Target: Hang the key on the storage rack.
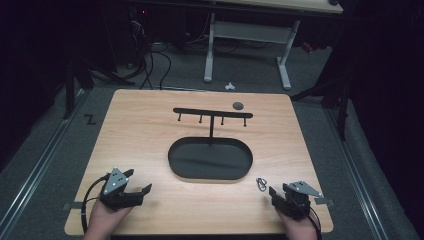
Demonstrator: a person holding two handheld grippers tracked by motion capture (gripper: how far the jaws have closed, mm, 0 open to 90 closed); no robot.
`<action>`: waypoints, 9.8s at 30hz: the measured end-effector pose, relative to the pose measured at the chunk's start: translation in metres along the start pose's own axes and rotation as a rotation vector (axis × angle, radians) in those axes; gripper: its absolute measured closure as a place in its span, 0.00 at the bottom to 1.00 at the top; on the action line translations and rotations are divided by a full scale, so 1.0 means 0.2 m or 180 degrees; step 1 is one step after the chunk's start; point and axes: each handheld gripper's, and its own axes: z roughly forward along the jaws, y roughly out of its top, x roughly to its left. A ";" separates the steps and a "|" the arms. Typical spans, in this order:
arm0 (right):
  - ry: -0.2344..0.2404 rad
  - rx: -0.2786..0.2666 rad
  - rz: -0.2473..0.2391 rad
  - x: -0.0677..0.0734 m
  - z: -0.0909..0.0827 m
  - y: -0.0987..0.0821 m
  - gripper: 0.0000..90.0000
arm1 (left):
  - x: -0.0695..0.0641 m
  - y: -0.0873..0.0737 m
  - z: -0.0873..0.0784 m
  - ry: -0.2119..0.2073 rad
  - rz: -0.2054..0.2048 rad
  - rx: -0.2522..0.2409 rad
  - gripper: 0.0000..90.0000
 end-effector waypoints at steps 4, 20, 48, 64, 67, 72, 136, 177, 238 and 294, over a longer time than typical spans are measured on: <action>-0.0016 0.0000 0.0024 -0.01 -0.02 -0.02 0.50 | -0.01 0.01 0.02 -0.0035 0.0038 0.0015 0.18; 0.0005 -0.0026 -0.0006 0.00 -0.01 0.00 0.50 | -0.01 0.00 0.01 -0.0039 0.0024 0.0003 0.18; -0.0004 0.0300 -0.0282 0.07 0.00 0.04 0.49 | -0.01 0.00 0.02 -0.0129 0.0044 -0.0024 0.18; 0.0197 0.0593 -0.0406 0.13 0.00 0.06 0.49 | -0.03 0.01 0.02 -0.0131 0.0073 -0.0003 0.18; 0.0249 0.0721 -0.0390 0.13 0.00 0.07 0.47 | -0.03 0.01 0.02 -0.0130 0.0075 -0.0001 0.18; 0.0258 0.0844 -0.0386 0.14 -0.01 0.08 0.46 | -0.04 0.01 0.03 -0.0140 0.0081 0.0009 0.18; 0.0332 0.1986 -0.0639 0.14 0.30 0.41 0.73 | -0.08 0.03 0.04 -0.0328 0.0193 0.0007 0.20; 0.0330 0.2102 -0.0622 0.23 0.30 0.43 0.70 | -0.08 0.03 0.05 -0.0359 0.0213 0.0015 0.20; 0.0426 0.2413 -0.1057 0.36 0.33 0.44 0.74 | -0.10 0.03 0.07 -0.0398 0.0263 0.0067 0.21; 0.0394 0.2166 -0.1173 0.35 0.13 0.62 0.76 | -0.11 0.03 0.06 -0.0441 0.0282 0.0050 0.21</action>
